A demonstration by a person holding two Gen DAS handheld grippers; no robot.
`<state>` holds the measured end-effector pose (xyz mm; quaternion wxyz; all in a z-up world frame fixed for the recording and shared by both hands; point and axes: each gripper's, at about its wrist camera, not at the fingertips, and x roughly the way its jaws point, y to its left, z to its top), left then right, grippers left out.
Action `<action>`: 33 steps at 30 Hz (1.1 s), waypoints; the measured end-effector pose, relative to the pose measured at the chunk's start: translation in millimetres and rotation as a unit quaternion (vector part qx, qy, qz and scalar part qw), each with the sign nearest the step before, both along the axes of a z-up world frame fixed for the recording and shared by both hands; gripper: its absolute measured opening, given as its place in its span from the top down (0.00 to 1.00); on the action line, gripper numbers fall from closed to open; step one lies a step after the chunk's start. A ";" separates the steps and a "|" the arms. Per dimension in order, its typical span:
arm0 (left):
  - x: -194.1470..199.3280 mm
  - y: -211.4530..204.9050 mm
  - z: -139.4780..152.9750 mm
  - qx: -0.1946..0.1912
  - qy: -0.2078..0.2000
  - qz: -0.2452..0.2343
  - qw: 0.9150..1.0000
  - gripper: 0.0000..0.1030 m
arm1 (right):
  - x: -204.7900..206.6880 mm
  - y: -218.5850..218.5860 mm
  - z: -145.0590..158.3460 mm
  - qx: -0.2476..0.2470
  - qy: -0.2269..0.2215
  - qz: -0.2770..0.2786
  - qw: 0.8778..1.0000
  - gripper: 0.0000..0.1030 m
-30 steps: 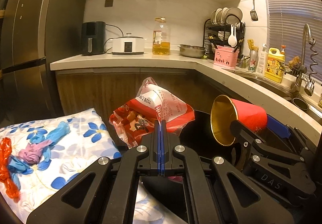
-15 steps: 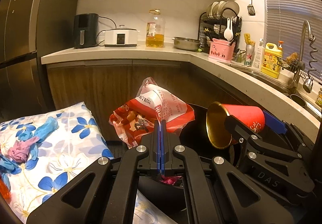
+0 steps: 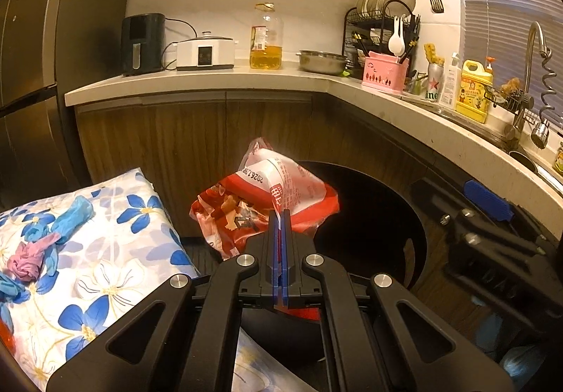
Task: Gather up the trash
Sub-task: 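Open the right tool to drop the cup while the left tool drops the printed bag into the bin, then move both tools back over the table toward the orange bag and gloves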
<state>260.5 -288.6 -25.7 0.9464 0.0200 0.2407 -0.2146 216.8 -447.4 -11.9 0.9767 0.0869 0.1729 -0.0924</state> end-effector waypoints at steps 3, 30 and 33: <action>-0.6 -1.8 -2.2 0.003 0.001 -0.003 1.000 0.88 | -4.7 -3.6 1.1 0.005 -0.001 -0.005 1.000 0.17; -46.4 62.8 4.9 -0.010 -0.022 0.088 0.996 0.06 | -30.7 22.8 5.3 -0.005 0.014 0.005 1.000 0.12; -53.3 71.9 6.7 -0.015 -0.025 0.096 0.995 0.06 | -36.3 29.3 6.1 -0.009 0.011 0.003 1.000 0.12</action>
